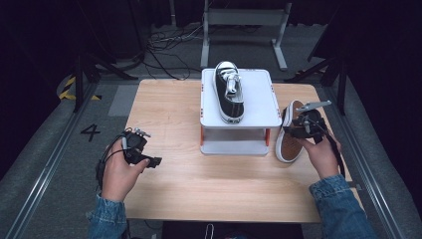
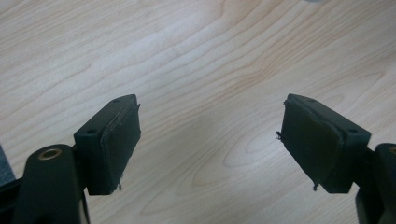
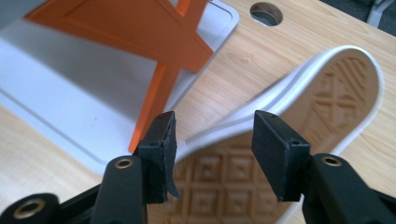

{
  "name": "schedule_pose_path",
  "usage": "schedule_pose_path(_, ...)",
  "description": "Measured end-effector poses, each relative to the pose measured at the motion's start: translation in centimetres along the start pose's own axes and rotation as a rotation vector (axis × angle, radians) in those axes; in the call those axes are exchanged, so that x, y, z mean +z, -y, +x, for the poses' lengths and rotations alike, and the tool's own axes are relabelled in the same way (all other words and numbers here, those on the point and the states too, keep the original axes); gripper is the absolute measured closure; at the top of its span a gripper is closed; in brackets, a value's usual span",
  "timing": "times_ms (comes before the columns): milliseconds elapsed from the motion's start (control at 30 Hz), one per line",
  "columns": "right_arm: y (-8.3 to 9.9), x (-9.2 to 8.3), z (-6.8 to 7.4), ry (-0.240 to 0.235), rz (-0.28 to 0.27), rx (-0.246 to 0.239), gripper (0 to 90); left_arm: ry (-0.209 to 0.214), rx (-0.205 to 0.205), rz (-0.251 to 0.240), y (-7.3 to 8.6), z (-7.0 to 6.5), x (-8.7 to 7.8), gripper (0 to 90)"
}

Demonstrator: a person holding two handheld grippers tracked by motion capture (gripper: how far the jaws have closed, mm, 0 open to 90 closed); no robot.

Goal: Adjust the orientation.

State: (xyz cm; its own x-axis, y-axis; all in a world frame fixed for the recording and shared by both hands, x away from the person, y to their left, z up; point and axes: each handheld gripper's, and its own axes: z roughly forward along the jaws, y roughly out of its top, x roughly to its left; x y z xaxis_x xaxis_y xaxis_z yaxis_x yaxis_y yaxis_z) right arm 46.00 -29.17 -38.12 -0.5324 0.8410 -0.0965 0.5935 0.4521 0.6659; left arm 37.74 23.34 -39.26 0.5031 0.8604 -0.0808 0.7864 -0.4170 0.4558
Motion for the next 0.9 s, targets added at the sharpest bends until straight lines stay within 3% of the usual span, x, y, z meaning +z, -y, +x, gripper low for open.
schedule_pose_path(167, -0.3, 1.8, 0.3, 0.052, 0.023, 0.004, 42.6, -0.009, -0.009, 0.008, 0.7, 0.2, -0.2, 20.7)
schedule_pose_path(300, -0.1, 2.8, 0.5, 0.123, 0.079, -0.02, 42.8, -0.006, -0.019, 0.007, 0.8, 0.2, -0.1, 20.6)
schedule_pose_path(333, 0.0, 2.7, 0.4, 0.123, 0.072, -0.014, 42.7, -0.008, -0.016, 0.01, 0.7, 0.2, -0.1, 20.6)
schedule_pose_path(567, 0.9, 1.2, -0.9, 0.106, 0.048, 0.052, 51.7, 0.008, 0.004, 0.004, -0.2, 0.0, 0.3, 20.7)
schedule_pose_path(900, 2.8, -2.0, -2.9, 0.179, 0.019, 0.116, 65.5, 0.037, 0.057, 0.015, -2.3, -0.7, 1.5, 20.7)
